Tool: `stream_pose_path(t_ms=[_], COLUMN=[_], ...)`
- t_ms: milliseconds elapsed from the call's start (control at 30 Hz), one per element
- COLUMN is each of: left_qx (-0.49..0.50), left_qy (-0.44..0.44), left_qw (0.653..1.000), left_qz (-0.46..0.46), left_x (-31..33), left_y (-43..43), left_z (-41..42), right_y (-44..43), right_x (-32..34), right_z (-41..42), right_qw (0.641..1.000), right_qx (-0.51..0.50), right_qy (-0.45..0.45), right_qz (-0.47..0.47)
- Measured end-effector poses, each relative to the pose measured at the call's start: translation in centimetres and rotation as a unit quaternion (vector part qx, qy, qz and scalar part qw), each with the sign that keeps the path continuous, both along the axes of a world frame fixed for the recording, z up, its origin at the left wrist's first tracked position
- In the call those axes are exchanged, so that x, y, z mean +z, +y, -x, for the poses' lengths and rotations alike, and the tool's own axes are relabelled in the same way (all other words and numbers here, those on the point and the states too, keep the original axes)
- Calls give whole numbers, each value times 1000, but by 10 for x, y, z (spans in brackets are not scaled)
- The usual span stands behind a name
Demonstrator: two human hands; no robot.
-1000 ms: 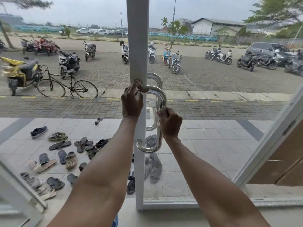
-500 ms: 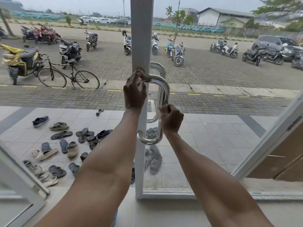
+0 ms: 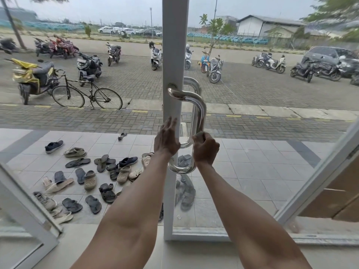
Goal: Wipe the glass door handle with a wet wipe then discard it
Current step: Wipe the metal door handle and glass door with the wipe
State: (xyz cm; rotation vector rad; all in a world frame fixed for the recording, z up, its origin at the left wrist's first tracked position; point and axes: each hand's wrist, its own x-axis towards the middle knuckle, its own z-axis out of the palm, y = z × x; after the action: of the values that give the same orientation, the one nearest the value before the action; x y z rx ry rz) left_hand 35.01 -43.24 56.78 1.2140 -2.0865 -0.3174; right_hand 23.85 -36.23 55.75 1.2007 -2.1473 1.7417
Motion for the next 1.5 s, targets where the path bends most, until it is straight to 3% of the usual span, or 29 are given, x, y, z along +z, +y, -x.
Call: stream_pose_path(t_ms=[233,700,967,1200,1400,1500], left_qx=[2,-11,-3,-5,-9,-10], left_qy=[-11,-63,-48,-54,-63,-63], left_qw=[1000,997,997,998,997,997], left_qz=[-12,-52,-54,-44,-41,-48], left_x=[-14,-51,-54,-69,-80,-79], left_y=[7,16,14,18,24,26], left_z=[6,-13,-27,-26,-25,-23], right_y=[-10,2,-22,-10,-1,-3], right_x=[35,-62,0,-68,-111,-96], right_z=[10,-1,-1,-4,7,9], right_qw=[997,999,991,999,984,987], right_qx=[-2,3,-36,-23,4,0], right_qy=[44,-28,0,-29,-91,-81], right_qz=[57,21,128,30,-152,-138])
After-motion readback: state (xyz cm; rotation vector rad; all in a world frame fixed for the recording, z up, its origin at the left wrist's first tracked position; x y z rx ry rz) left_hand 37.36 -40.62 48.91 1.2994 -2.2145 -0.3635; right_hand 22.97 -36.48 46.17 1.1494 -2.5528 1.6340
